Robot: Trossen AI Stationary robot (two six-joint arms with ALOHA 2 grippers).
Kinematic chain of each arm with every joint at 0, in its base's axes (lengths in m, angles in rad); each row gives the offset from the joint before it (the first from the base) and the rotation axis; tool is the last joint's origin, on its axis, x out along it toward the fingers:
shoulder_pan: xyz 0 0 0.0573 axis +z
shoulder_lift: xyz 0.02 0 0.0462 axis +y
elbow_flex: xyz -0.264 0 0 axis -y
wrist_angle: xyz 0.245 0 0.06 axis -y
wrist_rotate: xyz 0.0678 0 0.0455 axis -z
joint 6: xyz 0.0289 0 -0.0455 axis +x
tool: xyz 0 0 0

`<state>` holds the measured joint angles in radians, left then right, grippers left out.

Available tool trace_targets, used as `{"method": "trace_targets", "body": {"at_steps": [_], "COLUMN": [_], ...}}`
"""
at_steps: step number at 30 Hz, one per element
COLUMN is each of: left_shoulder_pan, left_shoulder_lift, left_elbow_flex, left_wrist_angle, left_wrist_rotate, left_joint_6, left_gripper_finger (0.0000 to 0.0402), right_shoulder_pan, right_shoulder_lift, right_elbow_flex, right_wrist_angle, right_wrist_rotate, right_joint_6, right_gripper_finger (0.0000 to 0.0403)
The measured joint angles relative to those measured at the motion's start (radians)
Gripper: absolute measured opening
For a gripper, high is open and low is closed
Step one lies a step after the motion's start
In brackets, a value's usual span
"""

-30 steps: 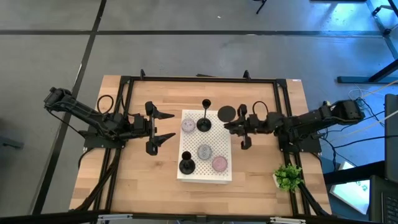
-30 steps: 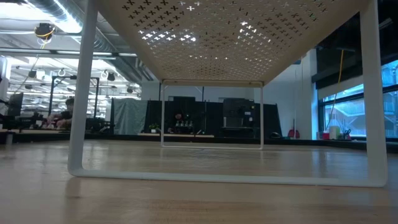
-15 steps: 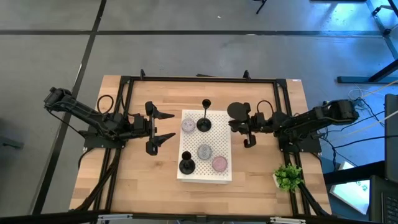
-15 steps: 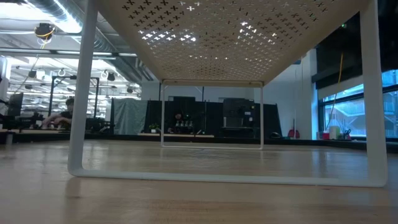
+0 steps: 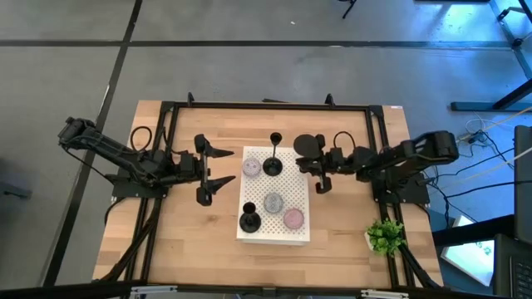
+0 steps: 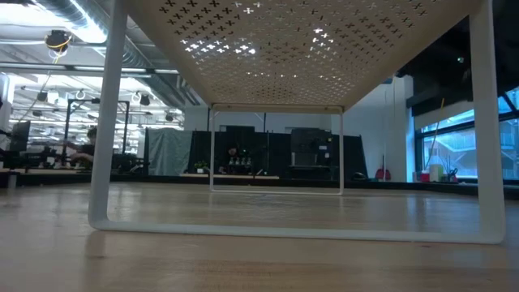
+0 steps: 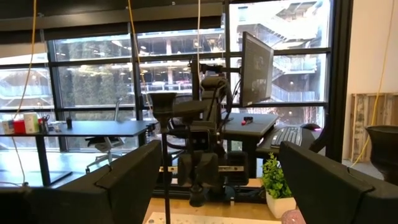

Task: Pick & Place candle stick holders
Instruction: Put the candle holder on the shelf

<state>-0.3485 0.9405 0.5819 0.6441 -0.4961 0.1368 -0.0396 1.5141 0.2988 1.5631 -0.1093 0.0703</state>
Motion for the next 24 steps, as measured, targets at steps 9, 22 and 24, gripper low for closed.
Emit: {"method": "trace_targets", "body": {"at_steps": [9, 22, 24], "left_shoulder_pan": [0.0, 0.0, 0.0], "left_shoulder_lift": [0.0, 0.0, 0.0], "left_elbow_flex": [0.0, 0.0, 0.0], "left_wrist_angle": [-0.011, -0.011, -0.012], "left_wrist_rotate": [0.0, 0.0, 0.0], "left_joint_6": [0.0, -0.003, -0.003], "left_gripper_finger": [0.0322, 0.0322, 0.0322], "right_shoulder_pan": [-0.016, -0.014, -0.014], "right_shoulder_lift": [-0.001, 0.064, 0.064], "right_elbow_flex": [0.004, 0.004, 0.004], "right_wrist_angle": [-0.006, 0.004, 0.004], "right_wrist_rotate": [-0.027, 0.001, 0.002], "right_joint_6": [0.002, 0.027, 0.027], "right_gripper_finger": [0.0024, 0.0024, 0.0024]}}
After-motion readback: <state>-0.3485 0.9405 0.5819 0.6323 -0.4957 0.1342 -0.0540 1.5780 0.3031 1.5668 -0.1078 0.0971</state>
